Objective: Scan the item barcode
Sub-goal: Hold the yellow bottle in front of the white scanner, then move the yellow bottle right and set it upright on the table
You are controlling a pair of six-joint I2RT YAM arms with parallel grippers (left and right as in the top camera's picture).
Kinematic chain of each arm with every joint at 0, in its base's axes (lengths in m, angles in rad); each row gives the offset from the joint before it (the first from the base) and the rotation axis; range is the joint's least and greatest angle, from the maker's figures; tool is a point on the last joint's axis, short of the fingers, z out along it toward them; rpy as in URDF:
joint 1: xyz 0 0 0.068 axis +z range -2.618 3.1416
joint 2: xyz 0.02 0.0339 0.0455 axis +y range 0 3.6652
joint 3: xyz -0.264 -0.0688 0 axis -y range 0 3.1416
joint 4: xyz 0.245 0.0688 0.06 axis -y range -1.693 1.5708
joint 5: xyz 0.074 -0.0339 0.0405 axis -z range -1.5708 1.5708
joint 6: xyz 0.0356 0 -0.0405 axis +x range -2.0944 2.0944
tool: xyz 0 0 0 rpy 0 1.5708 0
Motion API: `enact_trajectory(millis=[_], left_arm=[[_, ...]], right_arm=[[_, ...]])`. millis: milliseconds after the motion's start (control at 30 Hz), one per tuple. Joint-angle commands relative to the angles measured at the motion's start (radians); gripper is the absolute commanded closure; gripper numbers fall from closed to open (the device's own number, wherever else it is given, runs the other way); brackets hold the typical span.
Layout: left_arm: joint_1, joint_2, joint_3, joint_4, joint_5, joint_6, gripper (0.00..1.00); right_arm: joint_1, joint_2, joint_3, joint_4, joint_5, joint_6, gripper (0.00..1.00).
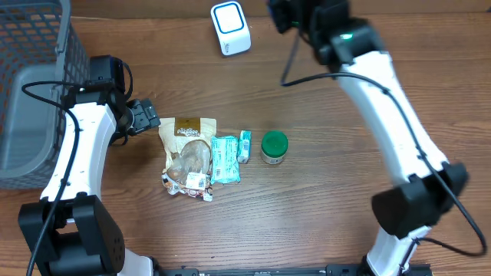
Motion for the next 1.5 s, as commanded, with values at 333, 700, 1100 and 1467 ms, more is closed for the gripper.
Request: enact_trajectory(millis=[333, 700, 1100, 1467], left_arm=[[0.0, -0.023, 0.003, 0.0, 0.001, 0.022, 0.0], [0.0, -0.023, 0.003, 0.0, 0.001, 0.022, 0.01], [0.0, -0.023, 0.003, 0.0, 0.001, 0.022, 0.0], [0.0, -0.023, 0.003, 0.0, 0.001, 0.022, 0.01]], right_arm=[[-0.038, 0.025, 0.008, -0.047, -0.277, 0.274, 0.96], [0.04, 0.291, 0.005, 0.25, -0.237, 0.274, 0.96], [0.043, 0.396, 0.005, 0.36, -0.171, 0.278, 0.96], [0.006, 0.288, 0.014, 0.151, -0.134, 0.278, 0.96]])
